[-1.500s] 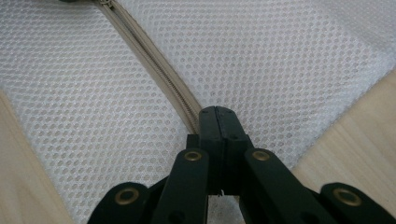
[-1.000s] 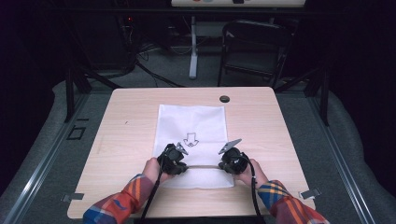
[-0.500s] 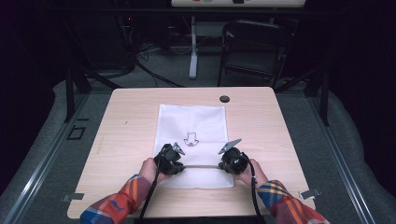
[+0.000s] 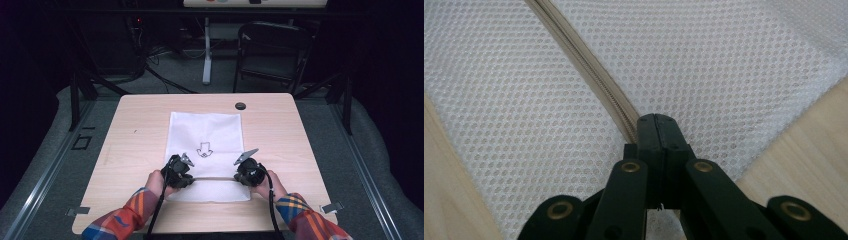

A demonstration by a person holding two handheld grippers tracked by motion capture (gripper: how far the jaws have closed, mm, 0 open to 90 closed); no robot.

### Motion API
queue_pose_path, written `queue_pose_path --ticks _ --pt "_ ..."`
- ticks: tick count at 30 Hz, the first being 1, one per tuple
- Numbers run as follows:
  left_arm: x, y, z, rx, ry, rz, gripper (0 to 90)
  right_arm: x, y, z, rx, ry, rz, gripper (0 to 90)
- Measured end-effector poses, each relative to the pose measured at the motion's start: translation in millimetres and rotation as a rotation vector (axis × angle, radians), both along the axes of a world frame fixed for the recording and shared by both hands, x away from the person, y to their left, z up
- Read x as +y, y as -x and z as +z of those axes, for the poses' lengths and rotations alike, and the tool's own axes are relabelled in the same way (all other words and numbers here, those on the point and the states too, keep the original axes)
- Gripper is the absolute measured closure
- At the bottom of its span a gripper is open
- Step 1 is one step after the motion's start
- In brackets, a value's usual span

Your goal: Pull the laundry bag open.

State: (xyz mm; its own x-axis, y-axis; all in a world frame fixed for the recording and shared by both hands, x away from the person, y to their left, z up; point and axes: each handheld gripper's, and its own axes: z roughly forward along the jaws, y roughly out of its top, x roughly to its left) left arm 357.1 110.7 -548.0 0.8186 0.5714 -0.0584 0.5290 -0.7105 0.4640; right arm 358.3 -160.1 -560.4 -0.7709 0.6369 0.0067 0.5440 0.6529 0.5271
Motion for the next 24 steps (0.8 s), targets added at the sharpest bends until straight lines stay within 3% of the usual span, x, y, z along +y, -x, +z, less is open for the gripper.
queue_pose_path --ticks 24 --pt "26.3 3.3 4.9 0.013 -0.007 0.048 81.3 -0.3 -0.7 1.0 0.006 0.012 0.003 90.0"
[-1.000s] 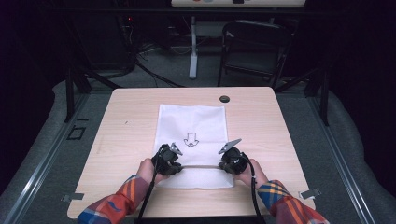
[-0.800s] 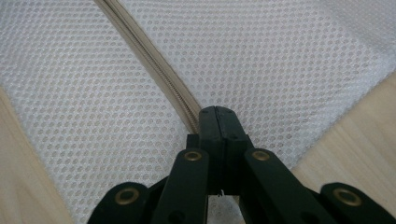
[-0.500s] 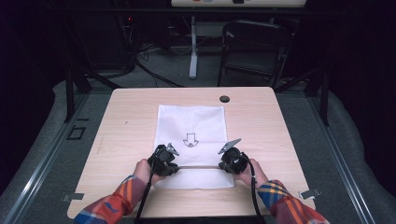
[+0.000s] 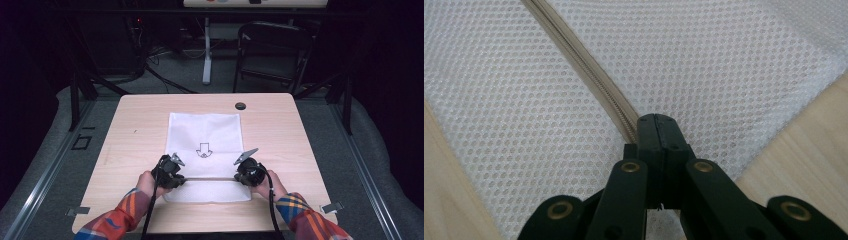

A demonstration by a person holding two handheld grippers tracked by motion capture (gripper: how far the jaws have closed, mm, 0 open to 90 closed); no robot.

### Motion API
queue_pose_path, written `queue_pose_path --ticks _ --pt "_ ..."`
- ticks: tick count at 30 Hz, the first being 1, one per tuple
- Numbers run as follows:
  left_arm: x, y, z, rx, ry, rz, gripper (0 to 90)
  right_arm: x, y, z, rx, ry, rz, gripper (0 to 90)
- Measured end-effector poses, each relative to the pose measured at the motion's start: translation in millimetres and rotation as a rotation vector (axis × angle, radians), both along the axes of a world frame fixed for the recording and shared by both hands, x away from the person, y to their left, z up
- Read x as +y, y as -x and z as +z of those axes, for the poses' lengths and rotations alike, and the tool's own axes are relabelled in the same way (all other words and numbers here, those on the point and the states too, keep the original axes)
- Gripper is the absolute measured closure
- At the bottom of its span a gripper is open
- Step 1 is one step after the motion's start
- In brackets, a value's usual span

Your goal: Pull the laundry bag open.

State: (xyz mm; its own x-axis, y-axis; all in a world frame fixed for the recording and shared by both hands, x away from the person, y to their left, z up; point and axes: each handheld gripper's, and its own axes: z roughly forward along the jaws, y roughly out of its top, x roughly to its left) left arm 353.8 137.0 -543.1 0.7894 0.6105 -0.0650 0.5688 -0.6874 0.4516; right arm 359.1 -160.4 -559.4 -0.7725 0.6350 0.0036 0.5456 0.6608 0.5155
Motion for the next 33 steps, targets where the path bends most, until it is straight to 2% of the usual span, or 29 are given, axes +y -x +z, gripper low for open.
queue_pose_path --ticks 7,17,33 --pt "9.3 1.6 1.1 -0.007 0.001 0.023 81.3 0.0 0.0 0.0 0.0 0.0 0.0 90.0" --pt "20.1 3.4 2.5 0.011 0.012 0.044 81.3 0.6 0.5 -0.4 -0.002 -0.005 -0.004 90.0" --pt "35.5 4.5 3.3 0.013 -0.003 0.092 81.1 0.7 0.4 -0.3 -0.002 -0.003 0.001 90.0"
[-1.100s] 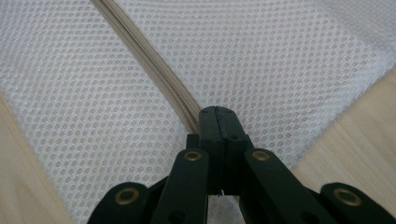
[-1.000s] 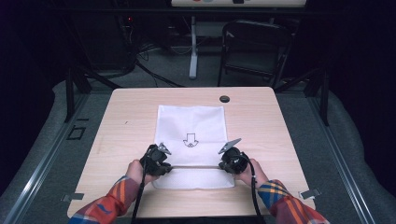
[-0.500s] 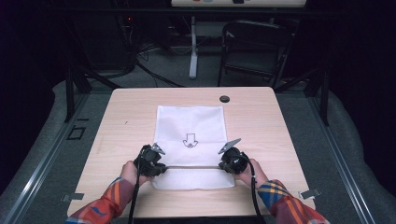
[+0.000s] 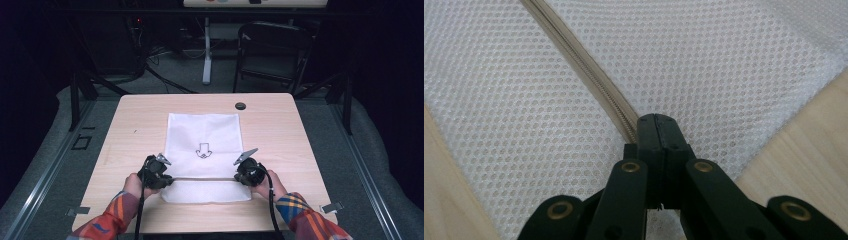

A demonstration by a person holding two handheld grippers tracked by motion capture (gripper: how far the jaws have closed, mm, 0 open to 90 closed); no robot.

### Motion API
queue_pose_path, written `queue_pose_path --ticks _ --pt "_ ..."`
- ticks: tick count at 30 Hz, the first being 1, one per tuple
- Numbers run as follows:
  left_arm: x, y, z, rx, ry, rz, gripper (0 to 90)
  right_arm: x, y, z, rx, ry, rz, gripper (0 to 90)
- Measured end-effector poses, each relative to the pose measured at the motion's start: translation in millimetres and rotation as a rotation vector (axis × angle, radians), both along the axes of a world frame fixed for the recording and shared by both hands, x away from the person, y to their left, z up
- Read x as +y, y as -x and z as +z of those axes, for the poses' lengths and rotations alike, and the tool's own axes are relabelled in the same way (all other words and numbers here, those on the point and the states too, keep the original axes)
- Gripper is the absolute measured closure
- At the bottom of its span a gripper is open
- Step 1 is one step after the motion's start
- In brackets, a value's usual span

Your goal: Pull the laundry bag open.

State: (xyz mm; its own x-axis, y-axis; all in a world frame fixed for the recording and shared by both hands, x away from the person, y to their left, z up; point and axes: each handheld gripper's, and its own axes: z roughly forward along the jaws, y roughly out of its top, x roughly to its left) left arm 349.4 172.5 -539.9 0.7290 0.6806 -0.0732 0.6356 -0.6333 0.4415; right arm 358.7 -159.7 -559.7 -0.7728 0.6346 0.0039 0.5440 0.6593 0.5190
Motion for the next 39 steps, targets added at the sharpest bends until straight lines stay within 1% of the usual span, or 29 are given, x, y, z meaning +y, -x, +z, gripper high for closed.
queue_pose_path --ticks 5,6,7,8,10,12,13,14,16,19,20,21,22,23,24,26,30,31,33,36,39 --pt "7.6 -1.3 -1.5 0.017 0.007 0.021 81.1 -0.7 -0.2 0.3 0.001 0.003 0.002 90.0" --pt "8.5 -1.4 -1.5 0.012 0.005 0.022 81.1 -0.6 0.0 -0.2 -0.001 -0.003 0.002 90.0" --pt "9.2 -1.4 -1.2 0.017 0.01 0.022 81.1 -0.5 -0.1 -0.2 -0.002 -0.003 0.002 90.0" --pt "9.3 -1.3 -0.9 0.018 0.009 0.023 81.0 -0.8 -0.4 0.4 0.001 0.004 0.006 90.0" --pt "9.5 -0.9 -0.6 0.015 0.006 0.022 81.0 -1.1 -1.1 0.1 0.001 0.001 0.011 90.0" --pt "10.5 -0.7 -1.1 0.014 0.014 0.027 81.0 -1.3 -1.3 0.0 0.0 -0.002 0.01 90.0" --pt "10.7 -0.8 -1.3 0.013 0.009 0.029 81.0 -1.3 -1.4 0.1 0.002 -0.001 0.011 90.0" --pt "11.4 -0.7 -1.3 0.015 0.012 0.032 81.0 -1.6 -1.8 0.5 0.007 0.002 0.015 90.0" --pt "11.5 -0.2 -0.9 0.015 0.01 0.031 80.9 -1.9 -2.0 0.1 0.009 -0.006 0.016 90.0" --pt "10.4 0.9 -0.9 0.014 0.003 0.033 80.9 -1.0 -0.7 0.5 0.003 0.004 0.009 90.0" --pt "10.2 1.1 -0.5 0.008 -0.014 0.034 81.0 -0.5 -0.6 0.1 0.001 0.0 0.009 90.0" --pt "11.6 1.0 -0.5 0.003 -0.024 0.035 81.0 -0.5 -0.9 0.7 0.002 0.009 0.014 90.0" --pt "14.3 0.6 -1.0 0.005 -0.016 0.047 81.0 -0.4 -0.9 0.7 0.001 0.01 0.016 90.0" --pt "17.1 0.2 -1.2 0.006 -0.016 0.058 81.0 -0.2 -0.5 0.9 -0.002 0.016 0.017 90.0" --pt "19.9 0.0 -0.8 0.003 -0.02 0.065 80.9 0.8 0.5 0.0 -0.014 0.012 0.016 90.0" --pt "24.4 0.1 -0.4 0.005 -0.008 0.081 81.0 2.0 1.4 0.2 -0.019 0.02 0.019 90.0" --pt "31.5 0.5 0.1 -0.011 -0.052 0.106 81.0 0.2 0.5 0.2 -0.014 0.013 0.016 90.0" --pt "35.2 0.5 -0.5 -0.009 -0.046 0.118 81.0 0.3 0.6 0.1 -0.019 0.017 0.018 90.0" --pt "41.2 0.6 -0.8 0.007 -0.011 0.128 81.0 0.3 0.6 0.0 -0.019 0.014 0.018 90.0" --pt "40.1 2.8 -0.2 -0.002 -0.021 0.123 81.0 0.5 0.6 -0.2 -0.018 0.012 0.018 90.0" --pt "41.4 2.7 -1.5 0.011 -0.013 0.122 81.0 1.0 0.7 0.3 -0.014 0.018 0.019 90.0"
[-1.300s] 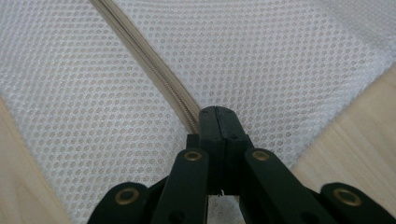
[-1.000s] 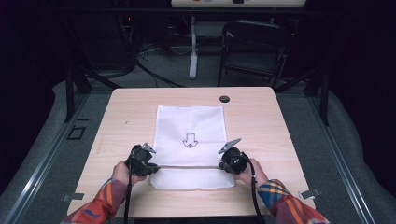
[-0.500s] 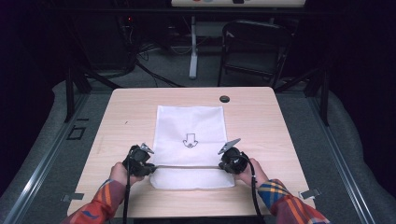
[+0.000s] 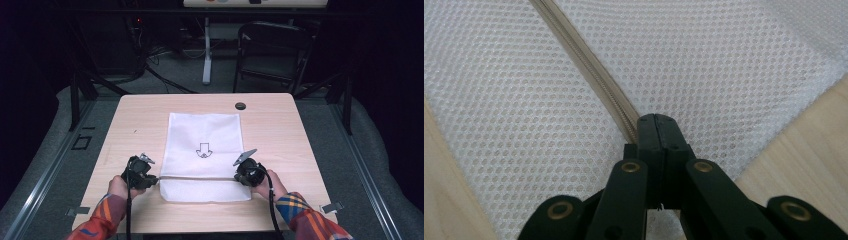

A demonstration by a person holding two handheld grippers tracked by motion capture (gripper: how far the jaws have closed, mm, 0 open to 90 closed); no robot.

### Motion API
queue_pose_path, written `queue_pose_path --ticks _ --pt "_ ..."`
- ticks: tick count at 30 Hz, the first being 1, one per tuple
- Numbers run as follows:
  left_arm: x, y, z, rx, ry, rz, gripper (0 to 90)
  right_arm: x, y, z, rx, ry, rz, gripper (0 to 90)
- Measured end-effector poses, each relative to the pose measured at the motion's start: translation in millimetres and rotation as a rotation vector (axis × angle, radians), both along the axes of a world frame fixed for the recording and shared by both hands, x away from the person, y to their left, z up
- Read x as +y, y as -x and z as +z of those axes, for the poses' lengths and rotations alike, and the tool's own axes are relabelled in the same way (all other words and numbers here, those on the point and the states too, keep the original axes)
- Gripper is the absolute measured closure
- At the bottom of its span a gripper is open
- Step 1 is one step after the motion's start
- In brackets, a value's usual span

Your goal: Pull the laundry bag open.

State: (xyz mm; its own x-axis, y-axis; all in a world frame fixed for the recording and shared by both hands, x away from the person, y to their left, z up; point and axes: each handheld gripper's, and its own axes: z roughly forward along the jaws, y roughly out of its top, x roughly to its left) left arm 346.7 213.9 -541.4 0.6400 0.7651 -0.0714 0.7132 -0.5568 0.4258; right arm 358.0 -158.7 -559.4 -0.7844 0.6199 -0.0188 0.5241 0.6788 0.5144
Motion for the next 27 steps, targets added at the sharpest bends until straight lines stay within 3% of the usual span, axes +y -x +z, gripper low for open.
queue_pose_path --ticks 4,9,11,15,21,24,27 --pt "-1.2 0.2 0.3 -0.003 -0.005 -0.001 80.9 -1.3 -0.7 -0.1 0.01 -0.011 -0.002 90.0" --pt "-2.2 -0.4 -0.4 0.01 0.0 0.014 79.7 -0.9 3.4 -2.1 -0.043 -0.008 0.019 90.0" --pt "-2.7 -0.5 1.2 0.005 -0.005 0.02 77.0 0.1 3.9 -0.8 -0.042 -0.005 0.019 85.0" --pt "-1.3 -0.2 5.5 0.002 0.002 0.038 58.7 -0.5 4.7 6.1 -0.075 -0.017 0.018 70.9" --pt "2.7 1.2 9.1 -0.004 0.023 0.05 31.7 -9.8 3.5 20.4 -0.071 -0.019 -0.029 39.6" --pt "5.2 3.2 12.2 -0.016 0.033 0.061 24.7 -17.7 5.0 26.1 -0.064 -0.019 -0.062 24.9" --pt "8.4 5.6 14.5 -0.029 0.039 0.074 19.4 -29.3 7.6 31.5 -0.044 -0.021 -0.11 16.1"
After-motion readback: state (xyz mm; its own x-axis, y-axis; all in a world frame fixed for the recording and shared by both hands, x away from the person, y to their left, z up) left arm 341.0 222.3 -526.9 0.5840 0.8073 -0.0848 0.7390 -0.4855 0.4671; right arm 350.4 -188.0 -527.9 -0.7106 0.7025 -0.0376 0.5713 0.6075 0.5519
